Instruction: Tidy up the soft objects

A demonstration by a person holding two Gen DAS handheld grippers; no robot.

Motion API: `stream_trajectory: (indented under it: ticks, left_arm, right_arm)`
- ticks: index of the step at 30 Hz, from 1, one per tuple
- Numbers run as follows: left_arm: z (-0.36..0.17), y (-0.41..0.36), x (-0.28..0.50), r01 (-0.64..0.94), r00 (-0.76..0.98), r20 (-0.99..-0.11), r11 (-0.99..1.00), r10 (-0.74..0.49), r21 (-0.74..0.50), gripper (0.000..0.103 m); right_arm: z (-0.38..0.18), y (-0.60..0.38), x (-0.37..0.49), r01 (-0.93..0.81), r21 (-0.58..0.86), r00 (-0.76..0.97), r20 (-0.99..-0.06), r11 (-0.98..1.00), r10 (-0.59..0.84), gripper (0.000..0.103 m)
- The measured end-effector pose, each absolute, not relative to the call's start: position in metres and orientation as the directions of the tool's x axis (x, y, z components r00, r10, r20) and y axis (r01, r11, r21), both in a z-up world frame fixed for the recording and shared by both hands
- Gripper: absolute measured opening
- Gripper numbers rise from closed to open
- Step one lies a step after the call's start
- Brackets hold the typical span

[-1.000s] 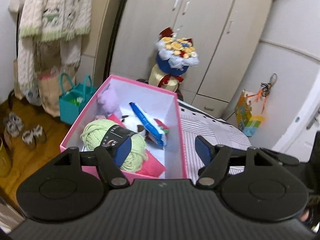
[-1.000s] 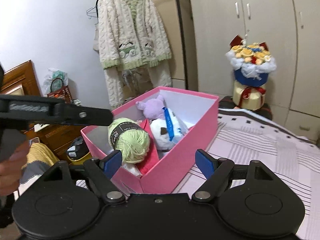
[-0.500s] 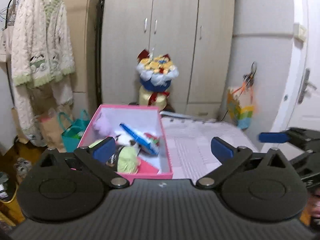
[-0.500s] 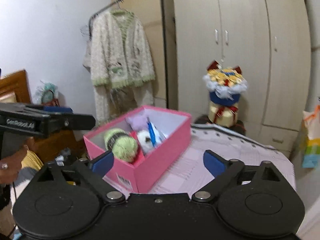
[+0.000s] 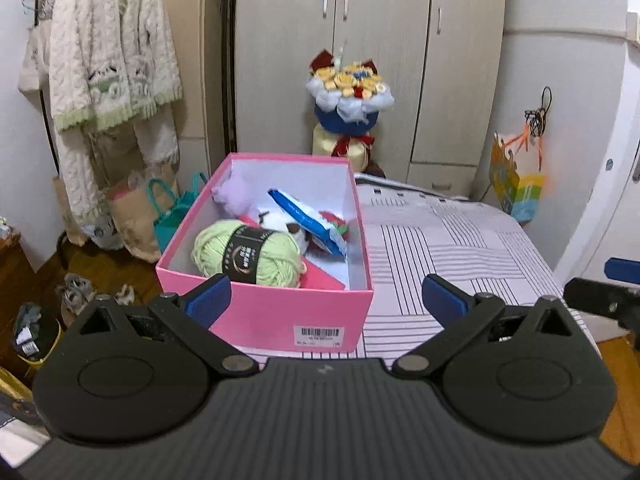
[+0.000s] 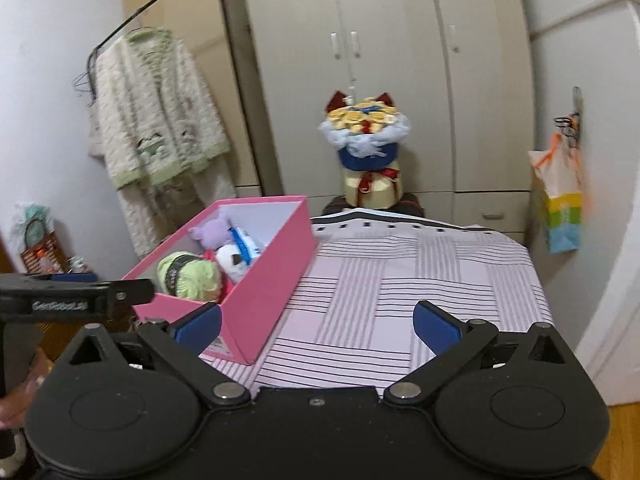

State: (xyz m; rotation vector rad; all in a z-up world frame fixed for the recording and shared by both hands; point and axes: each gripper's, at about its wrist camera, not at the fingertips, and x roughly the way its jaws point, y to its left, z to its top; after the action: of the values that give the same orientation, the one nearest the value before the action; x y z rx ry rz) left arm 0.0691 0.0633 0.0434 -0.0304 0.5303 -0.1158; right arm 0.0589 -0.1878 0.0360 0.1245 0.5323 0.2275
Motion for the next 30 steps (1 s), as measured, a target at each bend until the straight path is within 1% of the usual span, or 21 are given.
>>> stream_trajectory:
  ticks: [4, 7, 12, 15, 19, 23, 27, 30]
  left_arm:
    - [0.043, 0.058, 0.062, 0.08, 0.888, -0.453, 0.997, -0.082, -0.023, 0.103]
    - [0.042, 0.054, 0.06, 0.097, 0.887, -0.451, 0.995, -0.1, -0.03, 0.103]
    - [0.039, 0.048, 0.057, 0.089, 0.896, -0.436, 0.996, -0.087, -0.016, 0.103]
    - [0.035, 0.047, 0.058, 0.09, 0.889, -0.45, 0.996, -0.088, -0.018, 0.103]
    - [0.031, 0.047, 0.056, 0.089, 0.891, -0.444, 0.995, -0.099, -0.044, 0.103]
    - [0.029, 0.042, 0.055, 0.108, 0.888, -0.447, 0.994, -0.108, -0.026, 0.103]
    - [0.026, 0.036, 0.05, 0.137, 0.895, -0.427, 0.99, -0.131, -0.016, 0.103]
    - [0.025, 0.032, 0.046, 0.135, 0.898, -0.421, 0.991, -0.125, -0.005, 0.103]
  right_arm:
    - [0.035, -0.186, 0.052, -0.155, 0.132, 0.855, -0.478, 0.979, 0.2, 0.103]
    - [0.033, -0.185, 0.047, -0.077, 0.107, 0.875, -0.469, 0.991, 0.119, 0.103]
    - [0.025, -0.185, 0.045, -0.078, 0.076, 0.867, -0.487, 0.994, 0.105, 0.103]
    - [0.021, -0.185, 0.043, -0.057, 0.052, 0.877, -0.475, 0.997, 0.075, 0.103]
    - [0.018, -0.187, 0.04, -0.073, 0.06, 0.876, -0.474, 0.996, 0.093, 0.103]
    - [0.017, -0.187, 0.036, -0.058, 0.053, 0.885, -0.46, 0.997, 0.076, 0.103]
    - [0.015, -0.187, 0.033, -0.039, 0.022, 0.892, -0.449, 0.999, 0.045, 0.103]
    - [0.013, -0.186, 0.033, -0.038, 0.004, 0.89, -0.454, 0.999, 0.036, 0.103]
